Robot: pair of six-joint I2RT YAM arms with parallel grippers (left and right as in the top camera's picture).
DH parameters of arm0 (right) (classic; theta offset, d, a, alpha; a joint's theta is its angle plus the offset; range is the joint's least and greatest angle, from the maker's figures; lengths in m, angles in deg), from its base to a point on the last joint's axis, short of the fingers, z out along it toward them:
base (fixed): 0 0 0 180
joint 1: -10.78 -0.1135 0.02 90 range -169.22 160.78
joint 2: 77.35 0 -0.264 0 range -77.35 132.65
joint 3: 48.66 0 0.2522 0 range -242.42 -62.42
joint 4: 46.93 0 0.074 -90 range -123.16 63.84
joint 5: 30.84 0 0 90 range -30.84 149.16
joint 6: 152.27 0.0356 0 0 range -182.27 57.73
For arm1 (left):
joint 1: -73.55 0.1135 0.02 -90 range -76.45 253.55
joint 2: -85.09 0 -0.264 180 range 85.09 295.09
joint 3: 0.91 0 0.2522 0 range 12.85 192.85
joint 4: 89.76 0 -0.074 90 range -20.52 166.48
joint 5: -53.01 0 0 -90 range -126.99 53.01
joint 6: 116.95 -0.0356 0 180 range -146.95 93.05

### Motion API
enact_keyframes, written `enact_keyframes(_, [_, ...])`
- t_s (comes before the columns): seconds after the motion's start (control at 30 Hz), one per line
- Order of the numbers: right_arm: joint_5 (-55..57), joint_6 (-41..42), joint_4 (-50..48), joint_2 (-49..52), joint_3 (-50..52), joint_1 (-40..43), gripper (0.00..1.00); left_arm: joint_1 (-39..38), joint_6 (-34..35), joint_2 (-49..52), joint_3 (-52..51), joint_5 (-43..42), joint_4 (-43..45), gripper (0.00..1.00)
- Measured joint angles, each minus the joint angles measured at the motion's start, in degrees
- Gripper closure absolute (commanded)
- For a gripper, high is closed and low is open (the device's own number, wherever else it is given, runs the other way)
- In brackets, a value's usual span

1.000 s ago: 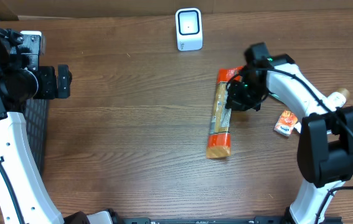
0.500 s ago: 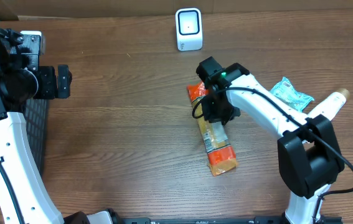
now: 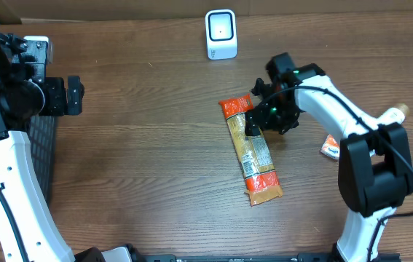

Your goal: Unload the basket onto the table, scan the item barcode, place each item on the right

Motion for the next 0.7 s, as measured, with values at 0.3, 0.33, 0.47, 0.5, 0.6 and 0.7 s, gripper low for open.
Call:
enact_keyframes(0.3, [-9.16,-6.21,-3.13,5.44,0.63,2.29,0.18,0.0,0.0,0.0,0.0,0.0,0.0,0.0])
enact_keyframes(0.33, [-9.9,-6.34,-3.13,5.55,0.63,2.29,0.2,0.0,0.0,0.0,0.0,0.0,-0.02,0.0])
enact_keyframes(0.47, [-13.42,-6.8,-5.16,6.23,1.57,2.14,0.32,0.0,0.0,0.0,0.0,0.0,-0.02,0.0])
enact_keyframes(0.5, [-14.12,-6.8,-5.95,6.21,2.14,2.12,0.38,0.0,0.0,0.0,0.0,0.0,-0.02,0.0])
enact_keyframes(0.6, [-16.96,-7.3,-8.96,6.19,4.66,2.1,0.57,0.0,0.0,0.0,0.0,-0.02,-0.02,0.0])
enact_keyframes(0.7, [-19.54,-6.71,-9.29,6.51,6.32,1.81,0.76,0.0,0.0,0.0,0.0,0.0,-0.02,0.0])
